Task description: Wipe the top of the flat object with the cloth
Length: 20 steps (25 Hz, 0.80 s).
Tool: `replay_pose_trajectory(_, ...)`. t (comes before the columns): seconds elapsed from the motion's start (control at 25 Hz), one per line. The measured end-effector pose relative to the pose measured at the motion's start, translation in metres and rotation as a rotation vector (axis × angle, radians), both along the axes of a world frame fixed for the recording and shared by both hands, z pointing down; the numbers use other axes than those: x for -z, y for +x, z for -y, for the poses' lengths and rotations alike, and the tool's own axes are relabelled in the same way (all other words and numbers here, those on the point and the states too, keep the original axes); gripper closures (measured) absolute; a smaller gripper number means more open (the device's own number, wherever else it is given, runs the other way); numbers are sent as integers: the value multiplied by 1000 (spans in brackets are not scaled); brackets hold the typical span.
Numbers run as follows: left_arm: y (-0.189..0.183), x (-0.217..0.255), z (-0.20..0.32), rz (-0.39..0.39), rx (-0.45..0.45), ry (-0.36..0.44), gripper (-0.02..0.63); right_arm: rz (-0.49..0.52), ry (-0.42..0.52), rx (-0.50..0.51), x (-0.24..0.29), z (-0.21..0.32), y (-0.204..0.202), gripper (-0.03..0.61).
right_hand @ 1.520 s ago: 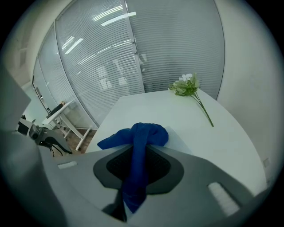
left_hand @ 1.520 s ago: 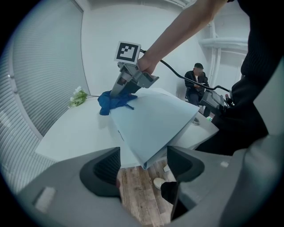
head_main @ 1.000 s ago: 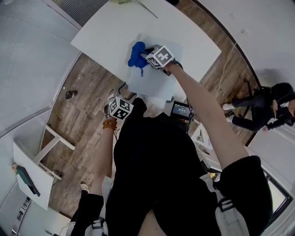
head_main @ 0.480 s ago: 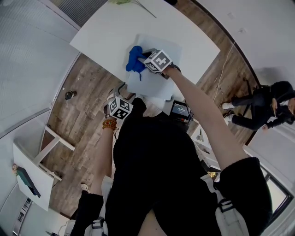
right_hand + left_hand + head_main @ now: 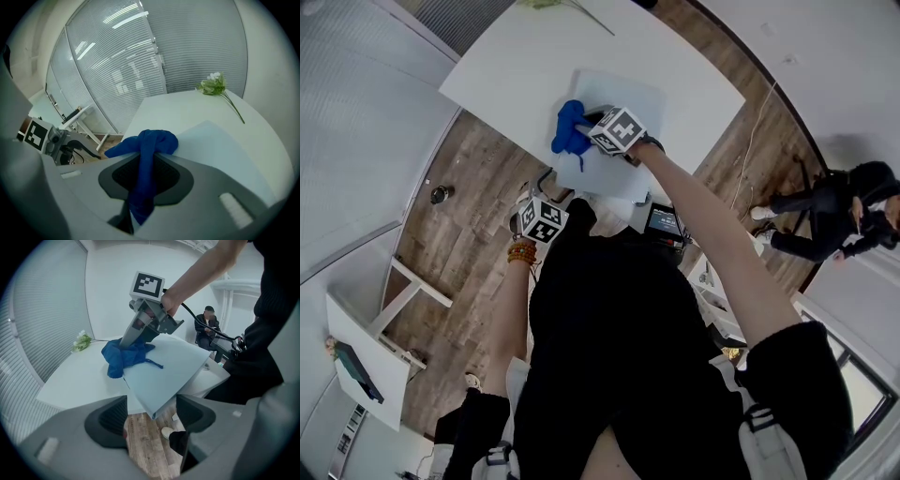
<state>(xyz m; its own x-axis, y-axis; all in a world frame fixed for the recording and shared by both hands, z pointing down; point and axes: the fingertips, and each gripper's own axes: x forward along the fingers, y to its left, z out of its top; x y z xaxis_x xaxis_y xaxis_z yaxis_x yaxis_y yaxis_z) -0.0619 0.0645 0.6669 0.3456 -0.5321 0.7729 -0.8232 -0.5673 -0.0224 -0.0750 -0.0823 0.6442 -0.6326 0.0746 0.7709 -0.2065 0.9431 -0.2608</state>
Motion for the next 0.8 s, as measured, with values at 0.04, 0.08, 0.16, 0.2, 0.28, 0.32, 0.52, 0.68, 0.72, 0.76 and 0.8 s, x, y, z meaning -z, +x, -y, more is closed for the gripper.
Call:
replay_pose_trajectory(0.04, 0, 0, 0, -1, 1, 0, 276, 2, 0, 3, 1, -2, 0, 485)
replay_pose_trajectory(0.08, -1, 0, 0, -2, 4, 1, 276, 4, -2, 6, 1, -3, -1, 485)
replay_pose_trajectory(0.16, -2, -1, -1, -4, 11, 2, 276, 5, -9, 15, 0, -8, -1, 485)
replay_pose_trajectory(0.2, -2, -1, -1, -5, 13, 2, 276, 4, -12, 19, 0, -11, -1, 485)
replay_pose_trajectory(0.28, -2, -2, -1, -6, 15, 2, 276, 5, -18, 26, -1, -15, -1, 485)
replay_pose_trajectory(0.32, -2, -3, -1, -6, 14, 2, 276, 6, -21, 29, -1, -17, -1, 485)
replay_pose_trajectory(0.52, -1, -3, 1, -1, 2, -1, 275, 9, -39, 56, -2, -32, -1, 485)
replay_pose_trajectory(0.68, -1, -5, 1, -2, -3, -5, 276, 19, -65, 69, -3, -46, -1, 485)
replay_pose_trajectory(0.72, -1, -5, 1, -1, -2, -5, 276, 18, -70, 77, -3, -49, -1, 485)
replay_pose_trajectory(0.76, -1, -5, 1, -1, -2, -4, 275, 16, -75, 88, -3, -53, -1, 485)
replay_pose_trajectory(0.8, -1, -4, 1, -1, -2, -5, 275, 14, -81, 101, -3, -58, 0, 485)
